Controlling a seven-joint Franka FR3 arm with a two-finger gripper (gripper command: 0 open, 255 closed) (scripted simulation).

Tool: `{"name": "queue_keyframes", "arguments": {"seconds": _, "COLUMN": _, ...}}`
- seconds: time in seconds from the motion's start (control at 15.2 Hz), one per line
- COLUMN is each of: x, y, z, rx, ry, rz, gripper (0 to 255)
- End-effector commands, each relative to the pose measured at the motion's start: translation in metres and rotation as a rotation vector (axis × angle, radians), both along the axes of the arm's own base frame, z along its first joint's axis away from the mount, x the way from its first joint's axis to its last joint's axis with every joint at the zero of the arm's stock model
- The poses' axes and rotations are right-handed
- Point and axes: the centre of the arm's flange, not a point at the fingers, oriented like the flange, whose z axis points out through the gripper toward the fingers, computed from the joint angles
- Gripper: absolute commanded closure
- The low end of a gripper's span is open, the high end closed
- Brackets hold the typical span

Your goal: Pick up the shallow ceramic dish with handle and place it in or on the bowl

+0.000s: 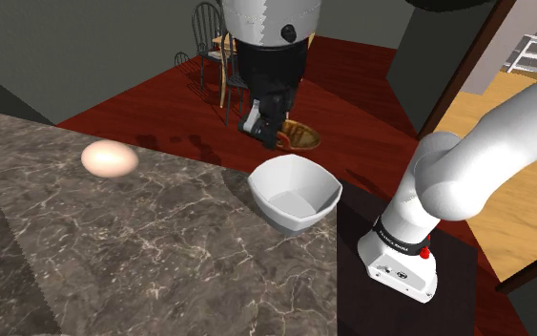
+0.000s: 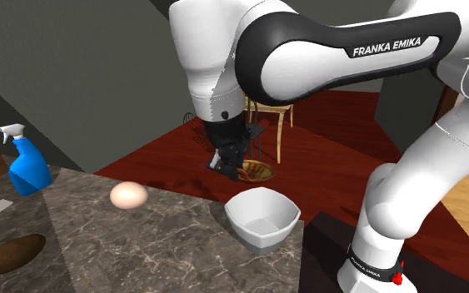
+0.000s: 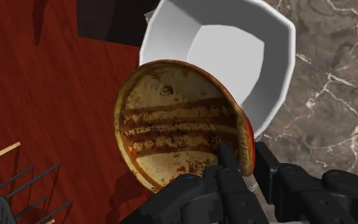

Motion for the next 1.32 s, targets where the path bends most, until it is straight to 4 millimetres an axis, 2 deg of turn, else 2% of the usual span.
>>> {"name": "queue_keyframes", "arguments": {"seconds": 0.0, "x": -0.026, "y": -0.007, "z": 0.000, "rx": 0.001, "ry": 0.000, "rz": 0.000, "gripper": 255}}
{"name": "queue_keyframes", "arguments": {"seconds": 0.07, "x": -0.040, "y": -0.011, "z": 0.001, "rx": 0.001, "ry": 0.000, "rz": 0.000, "gripper": 255}}
{"name": "queue_keyframes", "arguments": {"seconds": 1.06, "x": -0.040, "y": -0.011, "z": -0.078, "rx": 0.001, "ry": 0.000, "rz": 0.000, "gripper": 255}}
{"name": "queue_keyframes", "arguments": {"seconds": 1.25, "x": -0.040, "y": -0.011, "z": -0.082, "rx": 0.001, "ry": 0.000, "rz": 0.000, "gripper": 255}}
